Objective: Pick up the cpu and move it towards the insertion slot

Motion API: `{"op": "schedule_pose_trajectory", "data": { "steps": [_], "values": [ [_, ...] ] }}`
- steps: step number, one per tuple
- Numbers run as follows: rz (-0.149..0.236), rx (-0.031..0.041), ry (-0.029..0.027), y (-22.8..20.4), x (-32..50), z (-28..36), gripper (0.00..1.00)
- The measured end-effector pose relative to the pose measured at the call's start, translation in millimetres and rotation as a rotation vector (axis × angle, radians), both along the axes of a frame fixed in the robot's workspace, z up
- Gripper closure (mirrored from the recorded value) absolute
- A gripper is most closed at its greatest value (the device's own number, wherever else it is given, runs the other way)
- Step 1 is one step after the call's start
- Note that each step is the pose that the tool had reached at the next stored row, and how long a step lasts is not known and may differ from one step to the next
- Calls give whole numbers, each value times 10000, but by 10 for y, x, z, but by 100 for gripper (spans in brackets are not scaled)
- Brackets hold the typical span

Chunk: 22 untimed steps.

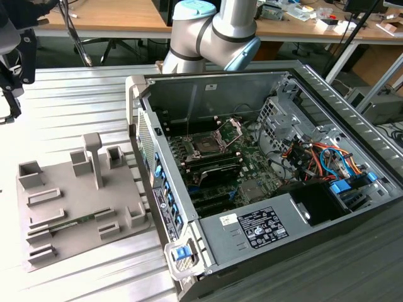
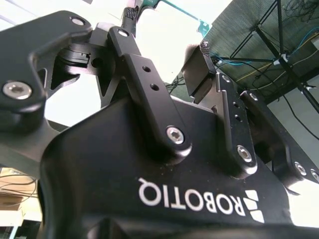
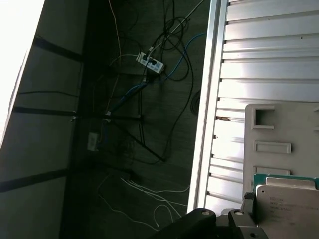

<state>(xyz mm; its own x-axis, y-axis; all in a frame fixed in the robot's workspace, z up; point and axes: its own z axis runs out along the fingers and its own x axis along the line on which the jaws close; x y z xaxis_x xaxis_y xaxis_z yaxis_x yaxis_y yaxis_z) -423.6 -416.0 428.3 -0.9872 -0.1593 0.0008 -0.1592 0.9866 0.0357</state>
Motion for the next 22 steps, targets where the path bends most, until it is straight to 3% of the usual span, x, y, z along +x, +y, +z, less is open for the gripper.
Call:
{"op": "schedule_pose_trajectory", "data": {
  "steps": [22],
  "values": [
    [1, 0, 0, 0, 0, 139, 45]
  ]
}}
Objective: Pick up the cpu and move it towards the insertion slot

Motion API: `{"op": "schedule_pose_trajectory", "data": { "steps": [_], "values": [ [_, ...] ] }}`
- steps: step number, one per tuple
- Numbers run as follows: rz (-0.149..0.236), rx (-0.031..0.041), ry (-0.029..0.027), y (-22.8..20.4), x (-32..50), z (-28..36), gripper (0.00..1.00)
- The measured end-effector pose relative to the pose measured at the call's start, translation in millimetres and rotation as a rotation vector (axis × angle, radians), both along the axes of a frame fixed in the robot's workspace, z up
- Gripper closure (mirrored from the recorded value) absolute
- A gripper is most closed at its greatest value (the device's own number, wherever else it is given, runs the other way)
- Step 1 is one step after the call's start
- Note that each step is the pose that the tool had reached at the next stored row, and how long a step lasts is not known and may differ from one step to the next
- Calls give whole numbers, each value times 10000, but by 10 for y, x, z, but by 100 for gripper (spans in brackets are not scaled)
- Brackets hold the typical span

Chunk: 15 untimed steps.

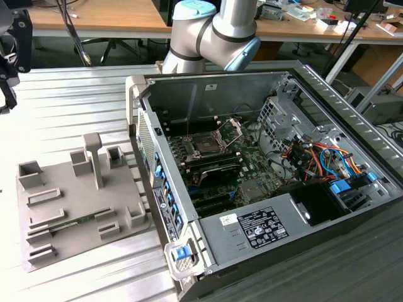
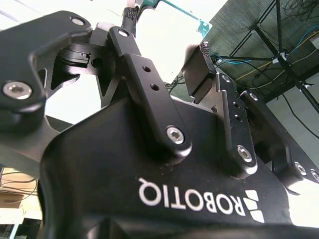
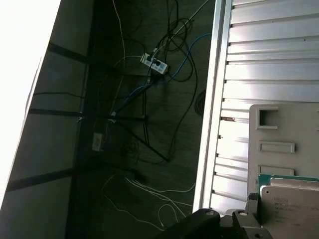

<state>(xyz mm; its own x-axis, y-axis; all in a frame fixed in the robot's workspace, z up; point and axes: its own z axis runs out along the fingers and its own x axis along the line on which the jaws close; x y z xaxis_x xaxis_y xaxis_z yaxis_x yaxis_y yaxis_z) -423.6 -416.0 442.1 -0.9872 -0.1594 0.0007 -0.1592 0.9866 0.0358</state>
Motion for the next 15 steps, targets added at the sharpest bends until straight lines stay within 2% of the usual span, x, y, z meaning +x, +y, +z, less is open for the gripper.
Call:
{"op": "schedule_pose_trajectory", "data": {
  "steps": [15],
  "values": [
    [-1, 0, 1, 0, 0, 96, 45]
  ]
}}
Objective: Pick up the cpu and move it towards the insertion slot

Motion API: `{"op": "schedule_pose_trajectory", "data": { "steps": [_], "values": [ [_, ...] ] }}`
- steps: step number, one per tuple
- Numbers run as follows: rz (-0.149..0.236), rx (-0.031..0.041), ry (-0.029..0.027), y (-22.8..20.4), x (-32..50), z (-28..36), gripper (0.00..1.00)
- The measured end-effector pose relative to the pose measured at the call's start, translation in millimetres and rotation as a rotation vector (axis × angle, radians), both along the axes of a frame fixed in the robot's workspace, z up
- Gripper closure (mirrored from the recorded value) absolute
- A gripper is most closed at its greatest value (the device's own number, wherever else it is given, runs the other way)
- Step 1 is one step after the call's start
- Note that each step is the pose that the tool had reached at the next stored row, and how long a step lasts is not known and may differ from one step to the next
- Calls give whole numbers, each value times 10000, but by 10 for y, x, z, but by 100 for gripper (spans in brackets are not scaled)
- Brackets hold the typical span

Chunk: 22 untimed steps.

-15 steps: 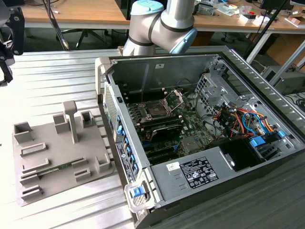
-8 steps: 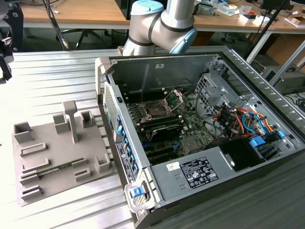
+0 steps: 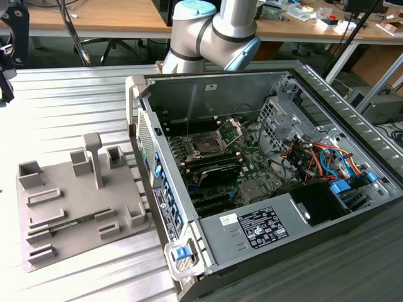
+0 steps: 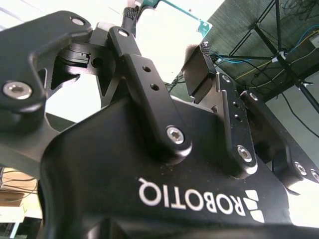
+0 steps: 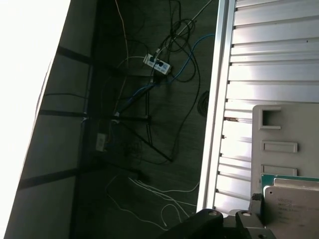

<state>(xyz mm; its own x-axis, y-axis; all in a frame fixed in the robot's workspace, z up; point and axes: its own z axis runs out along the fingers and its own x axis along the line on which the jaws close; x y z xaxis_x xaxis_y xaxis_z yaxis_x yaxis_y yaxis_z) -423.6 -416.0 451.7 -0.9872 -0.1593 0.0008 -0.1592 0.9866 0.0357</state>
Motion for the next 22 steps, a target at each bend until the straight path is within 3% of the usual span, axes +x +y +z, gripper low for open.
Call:
{"op": "schedule_pose_trajectory", "data": {
  "steps": [16, 22],
  "values": [
    [1, -1, 1, 0, 2, 41, 45],
    [0, 0, 0, 0, 54, 37, 45]
  ]
}}
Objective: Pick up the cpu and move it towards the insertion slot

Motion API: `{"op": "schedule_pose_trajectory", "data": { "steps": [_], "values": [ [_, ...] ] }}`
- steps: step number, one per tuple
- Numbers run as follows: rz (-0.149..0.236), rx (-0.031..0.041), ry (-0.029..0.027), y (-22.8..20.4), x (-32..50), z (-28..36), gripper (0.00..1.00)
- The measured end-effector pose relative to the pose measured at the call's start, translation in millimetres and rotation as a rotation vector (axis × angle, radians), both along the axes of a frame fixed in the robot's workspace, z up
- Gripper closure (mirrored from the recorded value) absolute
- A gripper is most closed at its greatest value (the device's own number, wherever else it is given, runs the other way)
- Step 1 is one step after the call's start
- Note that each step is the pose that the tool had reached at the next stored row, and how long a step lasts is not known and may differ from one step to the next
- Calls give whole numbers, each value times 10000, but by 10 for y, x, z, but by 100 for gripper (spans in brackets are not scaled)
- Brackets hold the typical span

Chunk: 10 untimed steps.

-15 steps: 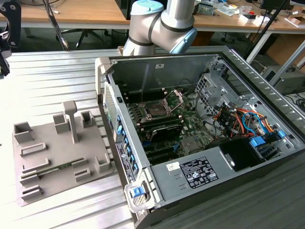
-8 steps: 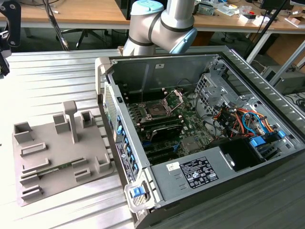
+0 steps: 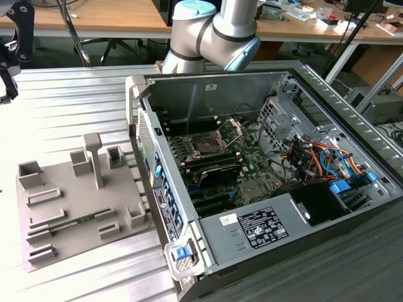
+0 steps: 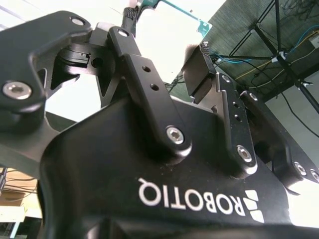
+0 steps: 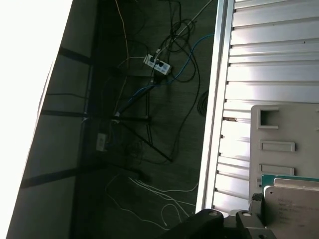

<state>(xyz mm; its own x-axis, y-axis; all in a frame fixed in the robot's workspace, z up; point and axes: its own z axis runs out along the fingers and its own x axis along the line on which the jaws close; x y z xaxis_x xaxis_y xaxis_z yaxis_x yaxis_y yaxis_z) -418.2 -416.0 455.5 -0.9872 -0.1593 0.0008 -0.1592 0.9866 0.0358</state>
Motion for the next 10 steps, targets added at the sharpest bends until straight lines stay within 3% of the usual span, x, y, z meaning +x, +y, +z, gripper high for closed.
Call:
{"op": "schedule_pose_trajectory", "data": {
  "steps": [10],
  "values": [
    [0, 0, 0, 0, 75, -5, 45]
  ]
}}
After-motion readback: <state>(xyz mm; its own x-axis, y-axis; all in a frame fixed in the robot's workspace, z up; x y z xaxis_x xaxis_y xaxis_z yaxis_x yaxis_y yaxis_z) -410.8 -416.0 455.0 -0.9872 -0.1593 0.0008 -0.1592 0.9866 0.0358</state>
